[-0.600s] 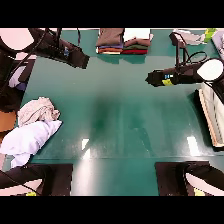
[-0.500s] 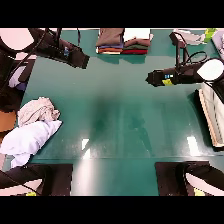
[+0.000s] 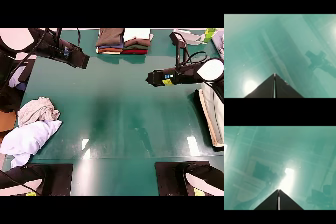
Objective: Fold the shirts.
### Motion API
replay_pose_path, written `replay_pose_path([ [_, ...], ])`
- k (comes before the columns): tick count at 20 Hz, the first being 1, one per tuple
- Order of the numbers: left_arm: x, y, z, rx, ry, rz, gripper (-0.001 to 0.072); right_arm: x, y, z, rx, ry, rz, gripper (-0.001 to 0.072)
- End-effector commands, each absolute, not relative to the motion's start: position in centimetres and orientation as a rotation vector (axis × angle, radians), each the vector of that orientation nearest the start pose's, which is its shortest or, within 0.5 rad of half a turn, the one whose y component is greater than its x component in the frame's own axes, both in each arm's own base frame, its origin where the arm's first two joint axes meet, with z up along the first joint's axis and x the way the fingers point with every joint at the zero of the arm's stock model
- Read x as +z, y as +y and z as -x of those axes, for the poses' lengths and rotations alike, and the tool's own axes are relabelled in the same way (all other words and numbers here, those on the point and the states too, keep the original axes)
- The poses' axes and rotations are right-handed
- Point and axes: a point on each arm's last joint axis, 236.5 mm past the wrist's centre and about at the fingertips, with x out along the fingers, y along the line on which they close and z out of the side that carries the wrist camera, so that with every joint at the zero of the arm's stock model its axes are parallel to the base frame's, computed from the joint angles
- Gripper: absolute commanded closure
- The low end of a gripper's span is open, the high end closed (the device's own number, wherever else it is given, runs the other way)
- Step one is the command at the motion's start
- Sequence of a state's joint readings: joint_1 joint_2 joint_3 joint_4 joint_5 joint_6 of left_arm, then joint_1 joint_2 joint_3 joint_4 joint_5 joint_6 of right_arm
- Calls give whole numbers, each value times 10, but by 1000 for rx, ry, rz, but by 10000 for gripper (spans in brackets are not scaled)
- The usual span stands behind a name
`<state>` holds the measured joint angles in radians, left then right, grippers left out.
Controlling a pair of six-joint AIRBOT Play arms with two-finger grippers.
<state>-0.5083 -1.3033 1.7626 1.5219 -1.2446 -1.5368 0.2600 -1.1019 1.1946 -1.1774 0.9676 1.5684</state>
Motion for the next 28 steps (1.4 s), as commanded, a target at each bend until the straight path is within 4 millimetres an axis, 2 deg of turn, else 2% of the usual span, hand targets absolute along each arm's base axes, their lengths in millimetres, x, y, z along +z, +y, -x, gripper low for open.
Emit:
replay_pose_path([
  [1,239,-239,-402,-539,721,-171,685,130,179,-384,447,908,-235,695],
  [2,243,-238,-407,-535,692,-187,685,130,179,-384,447,908,-235,695],
  [4,230,-209,-407,-477,738,-341,684,130,179,-386,445,899,-237,695],
  [6,212,-160,-401,-347,857,-477,685,133,179,-388,443,884,-240,695],
  [8,207,-119,-402,-255,923,-419,684,134,179,-390,441,875,-242,695],
  [9,203,-91,-404,-178,950,-348,685,134,179,-390,441,878,-241,695],
  [11,177,-35,-395,-48,1071,-277,685,133,179,-389,442,883,-240,695],
  [12,155,-10,-384,5,1163,-253,684,133,179,-389,442,883,-240,695],
  [14,108,25,-360,74,1322,-216,681,133,179,-389,442,882,-240,695],
  [15,85,37,-351,93,1380,-203,467,133,179,-389,442,882,-240,695],
  [16,60,45,-342,111,1428,-185,71,133,179,-389,442,882,-240,695],
  [17,39,51,-338,126,1447,-170,-2,133,179,-389,442,883,-240,695],
  [19,3,56,-335,133,1451,-159,-3,133,179,-389,442,882,-240,695],
  [21,-22,53,-334,126,1436,-148,-2,133,179,-390,441,880,-241,695],
  [23,-35,53,-334,144,1421,-122,-2,132,179,-390,441,881,-241,695],
  [25,-36,53,-333,146,1424,-122,0,133,179,-390,440,878,-242,696],
  [26,-36,53,-332,146,1427,-122,135,133,179,-391,440,877,-242,696],
  [27,-36,53,-332,145,1427,-123,455,133,179,-391,440,874,-243,696],
  [28,-35,53,-332,145,1426,-123,599,135,179,-393,439,867,-244,696],
])
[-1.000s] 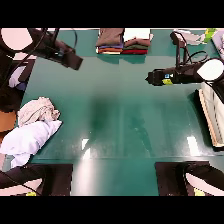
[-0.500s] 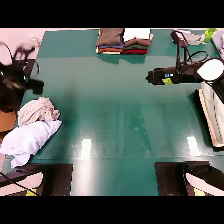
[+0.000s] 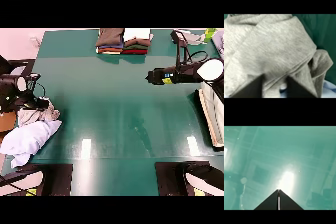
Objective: Fold the shirts.
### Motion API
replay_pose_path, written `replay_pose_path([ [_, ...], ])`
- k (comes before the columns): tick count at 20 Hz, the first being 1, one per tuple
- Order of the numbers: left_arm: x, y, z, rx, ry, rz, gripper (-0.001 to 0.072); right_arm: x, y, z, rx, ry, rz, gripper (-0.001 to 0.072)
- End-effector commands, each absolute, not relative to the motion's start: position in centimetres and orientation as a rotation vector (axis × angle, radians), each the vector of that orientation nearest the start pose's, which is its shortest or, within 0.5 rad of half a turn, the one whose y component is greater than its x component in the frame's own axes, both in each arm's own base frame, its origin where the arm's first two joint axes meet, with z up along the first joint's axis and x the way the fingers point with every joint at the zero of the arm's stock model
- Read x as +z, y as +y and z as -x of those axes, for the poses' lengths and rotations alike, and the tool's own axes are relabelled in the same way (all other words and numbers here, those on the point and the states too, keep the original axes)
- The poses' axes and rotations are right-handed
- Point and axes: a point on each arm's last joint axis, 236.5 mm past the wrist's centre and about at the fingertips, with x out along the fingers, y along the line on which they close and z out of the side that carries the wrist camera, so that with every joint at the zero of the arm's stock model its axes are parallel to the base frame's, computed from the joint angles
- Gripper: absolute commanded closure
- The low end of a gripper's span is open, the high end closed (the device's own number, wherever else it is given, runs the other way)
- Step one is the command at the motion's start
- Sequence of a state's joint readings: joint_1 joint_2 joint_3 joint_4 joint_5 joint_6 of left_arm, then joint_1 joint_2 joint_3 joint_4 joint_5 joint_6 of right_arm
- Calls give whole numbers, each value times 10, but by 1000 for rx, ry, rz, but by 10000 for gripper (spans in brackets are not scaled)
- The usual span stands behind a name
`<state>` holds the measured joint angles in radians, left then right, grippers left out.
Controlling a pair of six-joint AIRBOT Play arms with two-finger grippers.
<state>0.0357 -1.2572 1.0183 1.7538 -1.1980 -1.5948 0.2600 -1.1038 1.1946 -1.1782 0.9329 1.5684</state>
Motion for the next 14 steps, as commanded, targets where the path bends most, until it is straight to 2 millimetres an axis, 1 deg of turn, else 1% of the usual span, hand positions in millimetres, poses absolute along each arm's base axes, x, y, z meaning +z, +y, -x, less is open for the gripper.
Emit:
replay_pose_path([
  [1,-34,53,-332,146,1425,-122,594,137,179,-394,438,857,-246,696],
  [2,-26,53,-334,150,1412,-120,603,141,179,-395,438,843,-248,696],
  [3,-10,52,-341,149,1370,-120,685,148,179,-397,441,827,-247,696],
  [4,20,50,-354,143,1283,-127,686,161,180,-399,448,804,-246,696],
  [5,60,44,-367,130,1171,-138,686,180,181,-402,457,765,-245,696],
  [6,110,33,-378,96,1036,-171,686,200,182,-405,466,724,-244,696],
  [7,159,19,-382,53,917,-211,686,224,183,-407,477,676,-243,696],
  [8,207,0,-380,-8,803,-267,686,246,183,-409,485,630,-241,696],
  [9,247,-23,-372,-80,714,-317,687,270,183,-409,493,578,-239,696],
  [10,277,-45,-362,-153,650,-349,687,290,183,-409,500,534,-238,696],
  [11,302,-72,-351,-239,591,-377,687,311,182,-407,507,489,-237,696],
  [12,320,-96,-340,-315,543,-401,687,329,182,-405,513,450,-236,696],
  [13,335,-119,-331,-389,489,-427,687,347,180,-403,514,410,-230,696],
  [14,344,-143,-322,-458,444,-457,687,360,175,-402,501,377,-208,696],
])
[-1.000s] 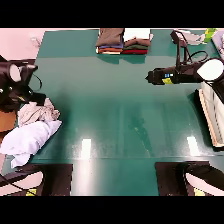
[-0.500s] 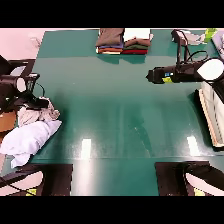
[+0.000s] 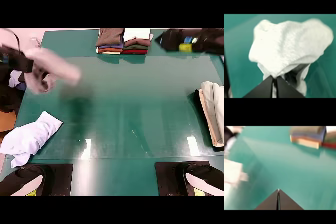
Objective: Fold the shirts.
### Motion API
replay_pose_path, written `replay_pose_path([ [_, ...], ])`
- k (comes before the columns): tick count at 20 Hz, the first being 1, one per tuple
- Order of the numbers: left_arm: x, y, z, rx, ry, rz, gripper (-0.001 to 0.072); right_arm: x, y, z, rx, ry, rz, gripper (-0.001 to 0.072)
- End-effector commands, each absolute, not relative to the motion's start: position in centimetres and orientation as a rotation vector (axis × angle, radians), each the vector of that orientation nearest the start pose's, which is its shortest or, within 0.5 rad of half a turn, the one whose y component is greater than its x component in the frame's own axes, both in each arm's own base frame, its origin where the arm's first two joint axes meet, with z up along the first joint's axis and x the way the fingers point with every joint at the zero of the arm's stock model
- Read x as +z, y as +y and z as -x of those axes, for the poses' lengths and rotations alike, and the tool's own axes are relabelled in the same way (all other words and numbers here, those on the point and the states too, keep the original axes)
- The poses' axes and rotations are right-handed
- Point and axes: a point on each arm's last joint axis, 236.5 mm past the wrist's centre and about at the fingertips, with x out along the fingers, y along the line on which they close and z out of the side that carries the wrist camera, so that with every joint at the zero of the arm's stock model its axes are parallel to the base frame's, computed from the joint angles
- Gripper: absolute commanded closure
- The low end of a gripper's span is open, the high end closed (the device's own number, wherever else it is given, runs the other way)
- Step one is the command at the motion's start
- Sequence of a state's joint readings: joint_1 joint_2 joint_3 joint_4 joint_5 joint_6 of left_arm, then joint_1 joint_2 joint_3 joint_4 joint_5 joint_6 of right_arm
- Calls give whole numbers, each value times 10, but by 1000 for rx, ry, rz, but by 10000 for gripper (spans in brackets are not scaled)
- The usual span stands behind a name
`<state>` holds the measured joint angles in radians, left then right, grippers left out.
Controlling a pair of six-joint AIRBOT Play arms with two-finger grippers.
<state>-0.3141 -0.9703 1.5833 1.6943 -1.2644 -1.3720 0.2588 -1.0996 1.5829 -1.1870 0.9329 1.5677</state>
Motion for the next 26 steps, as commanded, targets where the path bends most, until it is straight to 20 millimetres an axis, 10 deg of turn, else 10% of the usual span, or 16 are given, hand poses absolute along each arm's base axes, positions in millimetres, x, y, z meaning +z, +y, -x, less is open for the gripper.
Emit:
replay_pose_path([
  [1,348,-165,-315,-520,412,-474,687,373,168,-401,481,349,-179,696],
  [7,284,-300,-295,-891,473,-589,686,414,131,-391,377,272,-81,696],
  [13,198,-430,-282,-1166,567,-482,680,392,104,-390,314,368,-76,696],
  [15,191,-437,-290,-1143,580,-442,212,387,97,-390,294,390,-76,696],
  [17,186,-408,-314,-1030,640,-444,212,384,90,-390,279,404,-77,696],
  [21,159,-258,-370,-624,963,-336,211,383,88,-390,273,407,-76,696],
  [23,131,-196,-375,-494,1096,-256,211,381,88,-392,273,410,-77,696],
  [26,63,-161,-358,-422,1283,-148,198,357,89,-397,271,466,-79,696],
])
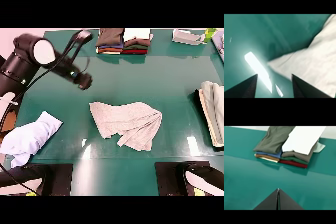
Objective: Fold the shirts.
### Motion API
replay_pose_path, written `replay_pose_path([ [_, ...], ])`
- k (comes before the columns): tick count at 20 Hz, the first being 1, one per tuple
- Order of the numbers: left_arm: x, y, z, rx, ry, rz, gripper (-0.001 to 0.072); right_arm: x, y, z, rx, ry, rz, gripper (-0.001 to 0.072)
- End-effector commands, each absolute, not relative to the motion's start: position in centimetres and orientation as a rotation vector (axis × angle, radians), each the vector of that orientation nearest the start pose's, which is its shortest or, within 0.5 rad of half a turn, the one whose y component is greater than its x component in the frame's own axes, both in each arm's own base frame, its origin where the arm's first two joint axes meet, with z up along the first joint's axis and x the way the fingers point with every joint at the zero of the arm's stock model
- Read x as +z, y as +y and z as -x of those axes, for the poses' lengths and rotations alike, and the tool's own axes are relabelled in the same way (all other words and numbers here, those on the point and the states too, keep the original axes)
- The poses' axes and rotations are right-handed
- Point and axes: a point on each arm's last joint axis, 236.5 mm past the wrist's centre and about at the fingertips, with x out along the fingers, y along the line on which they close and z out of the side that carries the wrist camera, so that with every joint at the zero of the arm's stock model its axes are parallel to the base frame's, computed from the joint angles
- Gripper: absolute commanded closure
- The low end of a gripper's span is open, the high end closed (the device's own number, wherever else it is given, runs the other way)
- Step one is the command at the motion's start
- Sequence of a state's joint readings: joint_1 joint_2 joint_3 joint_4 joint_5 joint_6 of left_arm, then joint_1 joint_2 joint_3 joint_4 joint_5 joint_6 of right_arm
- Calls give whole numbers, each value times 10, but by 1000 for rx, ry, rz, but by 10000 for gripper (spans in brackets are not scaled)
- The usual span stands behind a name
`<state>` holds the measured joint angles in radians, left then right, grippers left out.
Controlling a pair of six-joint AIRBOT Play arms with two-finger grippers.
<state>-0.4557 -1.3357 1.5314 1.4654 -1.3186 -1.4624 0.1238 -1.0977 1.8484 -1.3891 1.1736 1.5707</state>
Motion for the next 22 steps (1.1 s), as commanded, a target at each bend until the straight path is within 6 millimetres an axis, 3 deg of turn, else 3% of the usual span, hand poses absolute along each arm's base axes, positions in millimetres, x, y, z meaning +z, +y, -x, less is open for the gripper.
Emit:
replay_pose_path([
  [1,41,-163,-355,-417,1305,-117,119,347,90,-399,272,489,-81,696],
  [2,23,-167,-356,-405,1298,-85,81,337,91,-401,273,513,-85,696],
  [9,-50,-223,-347,-470,1385,13,81,280,92,-409,256,635,-113,696],
  [12,-67,-241,-346,-488,1404,39,82,264,92,-409,253,671,-117,696],
  [14,-66,-244,-349,-489,1390,53,113,254,92,-409,251,694,-117,696],
  [15,-65,-242,-351,-487,1386,37,184,251,92,-408,250,703,-116,696],
  [16,-62,-238,-353,-488,1382,6,505,246,92,-407,249,714,-116,696],
  [17,-59,-235,-357,-484,1372,-22,672,242,92,-406,249,728,-114,696],
  [20,-33,-223,-374,-466,1338,-99,685,211,89,-391,240,847,-98,696],
  [22,-10,-222,-386,-464,1295,-114,685,172,87,-375,236,970,-92,696],
])
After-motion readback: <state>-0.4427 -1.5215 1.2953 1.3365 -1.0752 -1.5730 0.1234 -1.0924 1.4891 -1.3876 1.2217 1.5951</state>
